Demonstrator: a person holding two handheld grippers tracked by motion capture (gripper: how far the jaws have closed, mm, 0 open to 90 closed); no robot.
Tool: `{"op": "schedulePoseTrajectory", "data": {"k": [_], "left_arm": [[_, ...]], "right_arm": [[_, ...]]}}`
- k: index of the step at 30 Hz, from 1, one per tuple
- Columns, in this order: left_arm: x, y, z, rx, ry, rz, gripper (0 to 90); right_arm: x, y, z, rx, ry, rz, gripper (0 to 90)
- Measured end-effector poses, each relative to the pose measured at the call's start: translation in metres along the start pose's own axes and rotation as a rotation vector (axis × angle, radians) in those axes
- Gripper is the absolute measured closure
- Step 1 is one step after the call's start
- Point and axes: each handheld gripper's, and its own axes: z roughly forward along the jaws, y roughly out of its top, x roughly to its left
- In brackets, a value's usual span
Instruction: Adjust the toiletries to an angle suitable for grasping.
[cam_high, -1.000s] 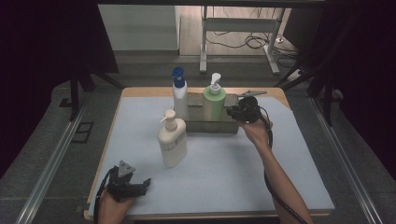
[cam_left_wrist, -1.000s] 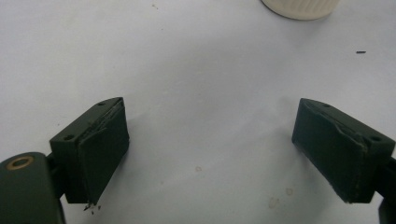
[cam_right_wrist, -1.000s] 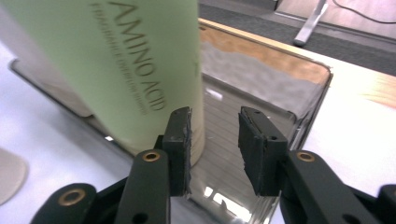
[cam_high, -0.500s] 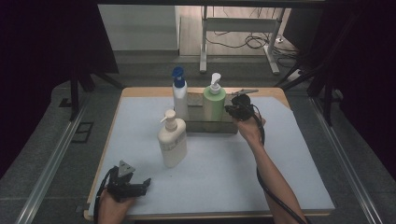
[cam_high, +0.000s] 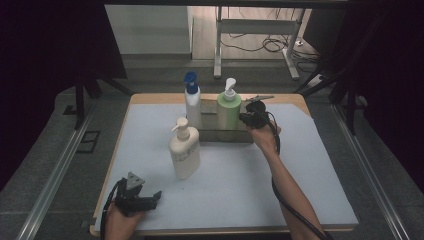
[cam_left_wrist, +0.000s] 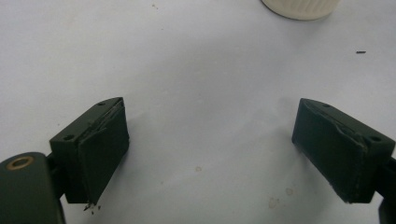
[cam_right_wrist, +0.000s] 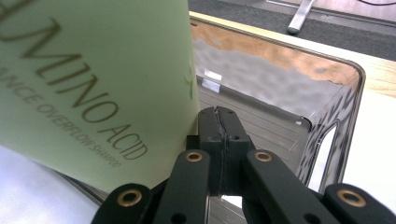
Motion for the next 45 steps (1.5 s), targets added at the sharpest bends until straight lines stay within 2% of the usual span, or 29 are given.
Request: {"op": "schedulePoseTrajectory", "data": {"k": [17,34,39,45], "left_arm": [[0.000,0.000,0.000,0.000,0.000,0.000,10.6],[0.000,0.000,0.000,0.000,0.001,0.002,10.6],[0.000,0.000,0.000,0.000,0.000,0.000,10.6],[0.000,0.000,0.000,0.000,0.001,0.002,10.6]], "right_arm": [[0.008,0.000,0.006,0.010,0.007,-0.018,88.9],[0.023,0.002,0.016,0.024,0.027,-0.045,88.6],[0.025,0.002,0.018,0.022,0.040,-0.029,88.6],[0.030,0.003,0.022,0.024,0.049,-0.035,88.7]]}}
